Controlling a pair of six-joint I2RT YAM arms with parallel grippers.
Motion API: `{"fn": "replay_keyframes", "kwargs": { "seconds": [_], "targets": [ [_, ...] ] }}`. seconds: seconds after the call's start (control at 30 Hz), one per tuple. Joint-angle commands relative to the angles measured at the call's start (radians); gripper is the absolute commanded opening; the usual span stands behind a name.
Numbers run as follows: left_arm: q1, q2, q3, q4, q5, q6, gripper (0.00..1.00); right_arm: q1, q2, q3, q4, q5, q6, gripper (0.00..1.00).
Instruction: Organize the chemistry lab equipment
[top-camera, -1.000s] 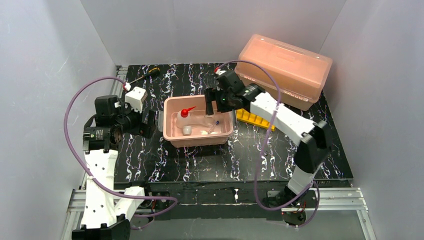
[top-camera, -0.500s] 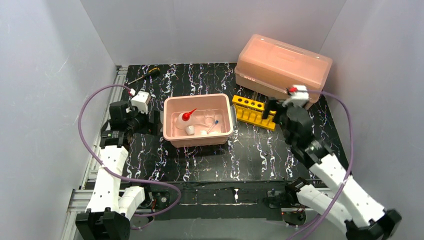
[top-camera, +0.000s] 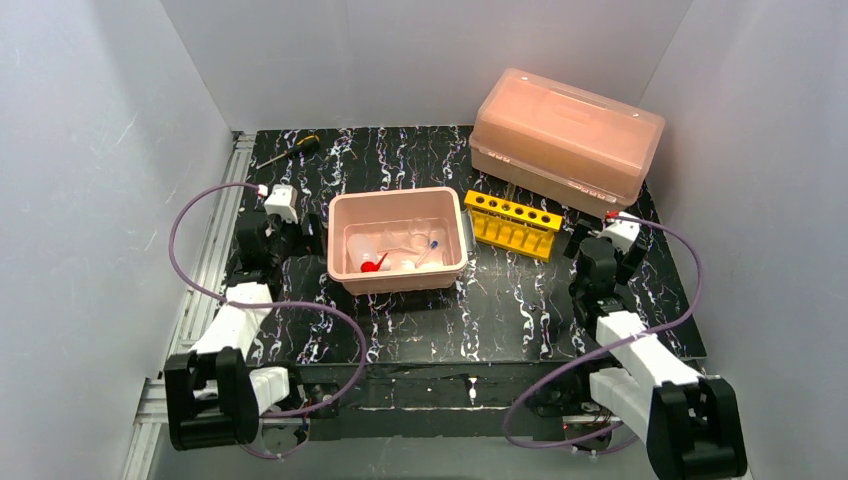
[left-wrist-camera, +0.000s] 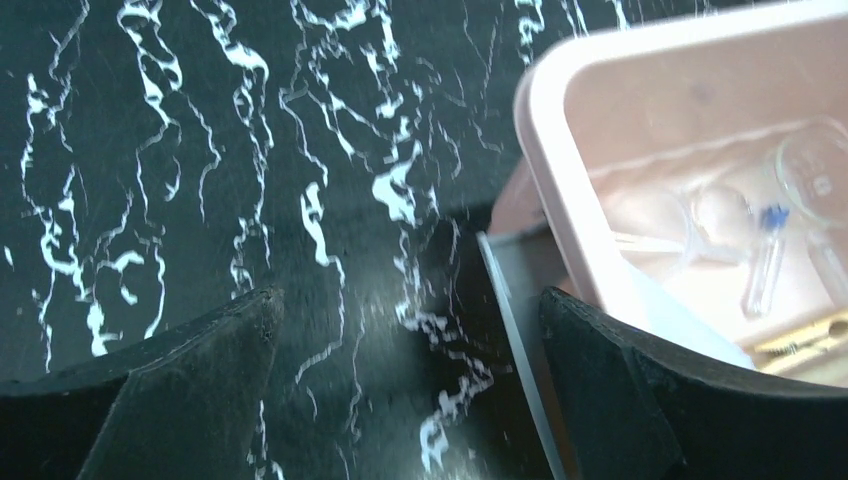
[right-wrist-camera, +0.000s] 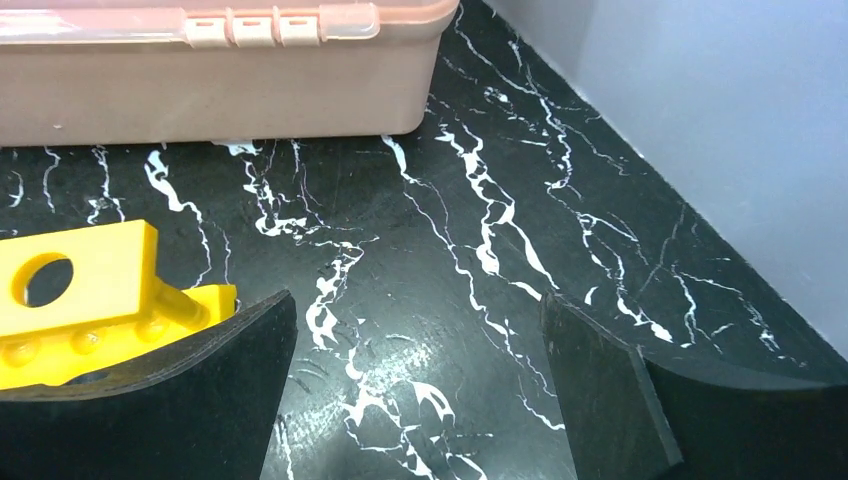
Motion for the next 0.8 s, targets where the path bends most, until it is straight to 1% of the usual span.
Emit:
{"fn": "replay_keyframes", "kwargs": {
  "seconds": [0.0, 0.1, 0.27, 0.33, 0.43, 0.5, 0.53, 0.57, 0.6, 0.63, 0.7, 0.73, 0.77],
  "targets": [
    [0.014, 0.122, -0.089, 0.227, -0.045, -0.037, 0.98, -0.059, 0.106, -0.003, 0.235, -0.085, 0.008, 0.98],
    [0.026, 0.201, -0.128, 0.396, -0.067, -0.07, 0.98, -0.104, 0.158, -0.006, 0.287, -0.165, 0.004, 0.98],
    [0.042, 0.343, -0.156, 0.592, -0.078, -0.102, 0.98, -0.16, 0.216, -0.012, 0.373, -0.282, -0.007, 0.98],
    [0.036, 0.342, -0.156, 0.578, -0.064, -0.079, 0.98, -0.176, 0.243, -0.026, 0.415, -0.332, -0.005, 0.98],
    [0.032, 0.335, -0.202, 0.656, -0.076, -0.083, 0.98, -0.181, 0.3, -0.049, 0.522, -0.438, -0.04, 0.98],
    [0.028, 0.353, -0.268, 0.801, -0.073, -0.072, 0.98, -0.18, 0.361, -0.06, 0.596, -0.531, -0.091, 0.99],
    [0.028, 0.387, -0.303, 0.916, -0.071, -0.076, 0.98, -0.18, 0.389, -0.067, 0.637, -0.56, -0.109, 0.98],
    [0.028, 0.402, -0.315, 0.941, -0.069, -0.083, 0.98, -0.18, 0.413, -0.076, 0.69, -0.573, -0.115, 0.98],
    [0.026, 0.38, -0.298, 0.854, -0.073, -0.073, 0.98, -0.181, 0.418, -0.079, 0.71, -0.568, -0.112, 0.98],
    [0.022, 0.366, -0.268, 0.784, -0.092, -0.069, 0.98, -0.181, 0.408, -0.079, 0.686, -0.548, -0.097, 0.99],
    [0.008, 0.39, -0.256, 0.803, -0.119, -0.066, 0.98, -0.18, 0.403, -0.079, 0.678, -0.485, -0.061, 0.98],
    [0.006, 0.37, -0.252, 0.767, -0.106, -0.057, 0.98, -0.185, 0.408, -0.074, 0.675, -0.472, -0.049, 0.98],
    [0.006, 0.376, -0.254, 0.778, -0.102, -0.059, 0.98, -0.206, 0.408, -0.069, 0.665, -0.473, -0.045, 0.98]
  ]
}}
